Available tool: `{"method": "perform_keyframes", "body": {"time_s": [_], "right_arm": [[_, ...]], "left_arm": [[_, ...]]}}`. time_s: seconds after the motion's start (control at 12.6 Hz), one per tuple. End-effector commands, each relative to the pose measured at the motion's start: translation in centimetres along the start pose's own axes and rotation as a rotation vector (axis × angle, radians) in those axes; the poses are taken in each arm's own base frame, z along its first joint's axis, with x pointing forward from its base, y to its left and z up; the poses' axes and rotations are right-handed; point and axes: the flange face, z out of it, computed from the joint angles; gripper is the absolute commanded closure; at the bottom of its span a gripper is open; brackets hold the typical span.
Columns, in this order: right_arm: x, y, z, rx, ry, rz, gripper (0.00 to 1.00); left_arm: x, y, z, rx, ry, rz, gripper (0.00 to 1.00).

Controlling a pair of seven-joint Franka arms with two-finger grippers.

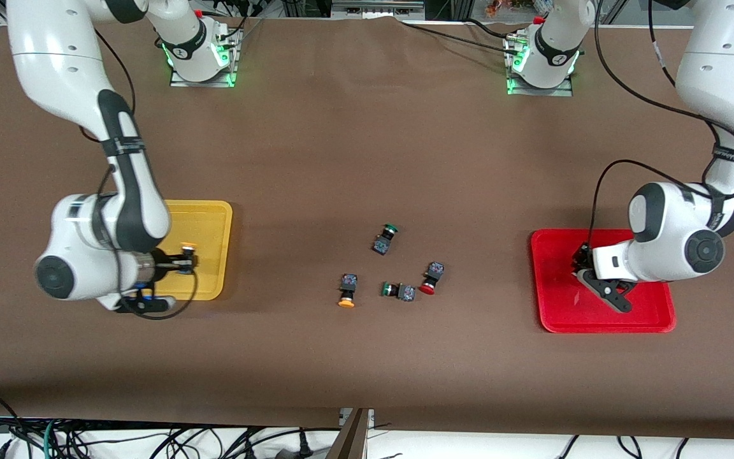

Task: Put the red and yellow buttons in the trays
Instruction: 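Place the red button in the red tray while the right gripper places orange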

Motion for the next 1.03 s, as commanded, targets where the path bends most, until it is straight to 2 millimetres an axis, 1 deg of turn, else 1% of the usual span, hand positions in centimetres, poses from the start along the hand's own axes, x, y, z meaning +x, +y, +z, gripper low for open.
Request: {"method": "perform_keyframes", "body": {"time_s": [0.0, 0.08, 0.16, 0.32, 0.4, 0.48, 0.56, 0.71, 0.79, 0.95], "right_arm": [[-1.3, 5.5, 0.2, 0.003, -0.021, -0.049, 1.00], [-1.5, 7.8, 0.3, 0.008, -0.022, -0.046, 1.00], [-1.7, 9.2, 0.8, 0.014, -0.028, -0.034, 1.00], [-1.7, 10.5, 2.3, 0.013, -0.038, -0.019, 1.00], [-1.7, 11.5, 3.2, 0.009, -0.020, -0.028, 1.00], [-1.7, 12.1, 3.7, 0.003, -0.001, -0.054, 1.00], [-1.7, 12.3, 3.9, 0.002, 0.000, -0.059, 1.00], [-1.6, 12.5, 4.6, 0.001, -0.004, -0.058, 1.00], [-1.4, 12.6, 4.8, -0.002, 0.003, -0.059, 1.00], [-1.4, 12.6, 4.9, -0.003, 0.002, -0.057, 1.00]], "left_arm": [[0.7, -0.7, 0.7, 0.010, 0.010, 0.062, 0.53], [0.7, -0.7, 0.6, 0.008, 0.014, 0.058, 0.19], [0.9, -0.6, 0.3, 0.009, 0.017, 0.062, 0.01], [1.1, -0.6, -0.7, 0.019, 0.025, 0.058, 0.00], [1.7, -0.7, -1.8, 0.025, 0.037, 0.058, 0.00], [2.4, -0.2, -3.5, 0.017, 0.036, 0.061, 0.00], [3.5, 0.5, -5.3, 0.009, 0.038, 0.073, 0.00], [7.0, 4.0, -7.9, -0.005, 0.039, 0.092, 0.00], [9.1, 6.2, -8.7, 0.006, 0.048, 0.094, 0.00], [12.8, 11.8, -7.7, 0.005, 0.041, 0.088, 0.00]]}}
